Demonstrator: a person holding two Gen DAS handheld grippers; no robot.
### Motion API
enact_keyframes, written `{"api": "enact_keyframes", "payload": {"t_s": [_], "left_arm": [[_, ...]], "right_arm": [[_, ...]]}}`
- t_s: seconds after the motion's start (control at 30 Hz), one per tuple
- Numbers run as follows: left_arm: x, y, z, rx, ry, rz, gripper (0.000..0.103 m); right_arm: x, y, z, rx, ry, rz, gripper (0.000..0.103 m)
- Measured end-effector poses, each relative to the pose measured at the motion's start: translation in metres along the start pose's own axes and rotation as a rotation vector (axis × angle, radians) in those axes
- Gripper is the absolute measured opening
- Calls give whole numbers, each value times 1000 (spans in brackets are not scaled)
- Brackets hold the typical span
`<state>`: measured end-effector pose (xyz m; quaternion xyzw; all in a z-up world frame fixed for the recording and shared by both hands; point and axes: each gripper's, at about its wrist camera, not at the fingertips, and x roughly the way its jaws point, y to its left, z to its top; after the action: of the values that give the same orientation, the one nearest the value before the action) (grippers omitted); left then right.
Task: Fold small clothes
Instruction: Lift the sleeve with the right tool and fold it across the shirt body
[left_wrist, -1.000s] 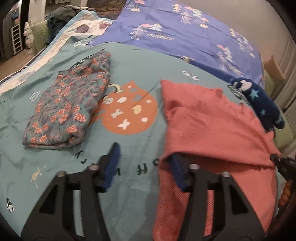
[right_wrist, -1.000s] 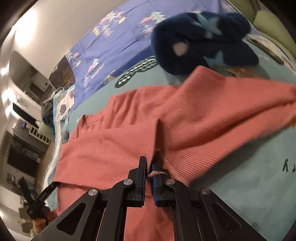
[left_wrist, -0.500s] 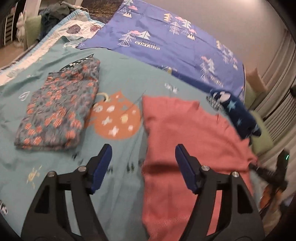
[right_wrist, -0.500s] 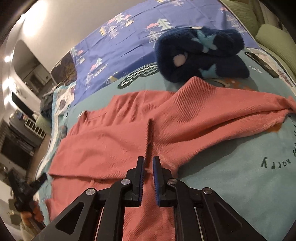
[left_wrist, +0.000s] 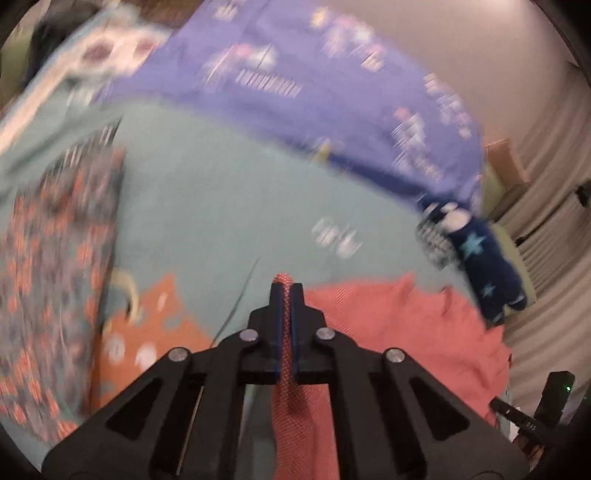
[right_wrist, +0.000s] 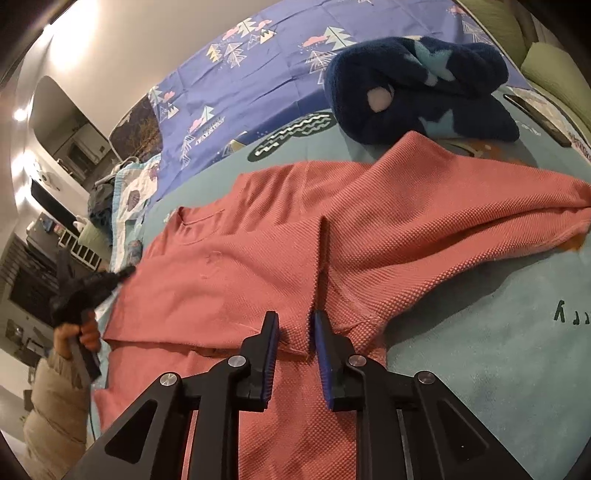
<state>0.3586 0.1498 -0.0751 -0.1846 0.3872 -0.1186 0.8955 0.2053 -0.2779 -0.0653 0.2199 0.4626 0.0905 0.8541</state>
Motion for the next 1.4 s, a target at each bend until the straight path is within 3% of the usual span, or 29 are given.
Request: {"api": "enact_keyframes", "payload": {"t_s": [0.07, 0.17, 0.2, 0.3, 0.37, 0.5, 0.57, 0.67, 0.7, 0.73, 0.77, 0.8, 0.83, 0.87, 0.97, 1.03, 1.13, 1.23, 1.4], "left_arm": [[2, -6, 6, 50, -21, 53, 5], [16, -1, 7, 95, 15, 149, 5], [15, 4, 6, 85, 23, 148, 5], [1, 16, -1, 16, 36, 88, 24], [-13, 17, -8, 11, 33, 93, 47], [-31, 1, -32, 72, 54, 37, 54], [-29, -7, -45, 128, 80, 66, 60], [-16, -7, -67, 185, 133, 167, 62], [-12, -3, -74, 184, 143, 191, 61], [-17, 0, -76, 181, 110, 182, 50], [-21, 2, -76, 179, 92, 180, 22], [-24, 3, -74, 166, 82, 195, 9], [-28, 6, -72, 151, 75, 299, 2], [-31, 9, -71, 142, 68, 363, 2], [-57, 11, -70, 85, 34, 286, 2], [-75, -3, -71, 102, -8, 241, 2], [-89, -38, -74, 159, -37, 163, 13], [-81, -80, -80, 228, -13, 72, 28], [-52, -135, -108, 292, 88, -22, 35]], "right_arm": [[1, -1, -1, 7, -4, 5, 20], [1, -3, -3, 25, -9, 14, 20], [0, -4, -3, 29, -11, 17, 20], [-7, -8, -6, 36, -20, 18, 20], [-11, -12, -7, 39, -26, 12, 20], [-18, -24, -10, 82, -36, 30, 21], [-19, -27, -10, 108, -36, 51, 21], [-19, -19, -9, 97, -36, 59, 27], [-17, -15, -9, 90, -25, 76, 31], [-14, -12, -8, 90, -16, 85, 33], [-13, -10, -8, 92, -11, 89, 36], [-12, -8, -8, 92, -10, 84, 36], [-13, -7, -8, 92, -15, 77, 36], [-16, -8, -8, 93, -24, 70, 36], [-31, -27, -9, 161, -73, 59, 36], [-46, -55, -11, 256, -123, 52, 37], [-61, -97, -14, 376, -158, -15, 38], [-68, -129, -14, 464, -174, -31, 39], [-78, -177, -9, 597, -245, -55, 39]]}}
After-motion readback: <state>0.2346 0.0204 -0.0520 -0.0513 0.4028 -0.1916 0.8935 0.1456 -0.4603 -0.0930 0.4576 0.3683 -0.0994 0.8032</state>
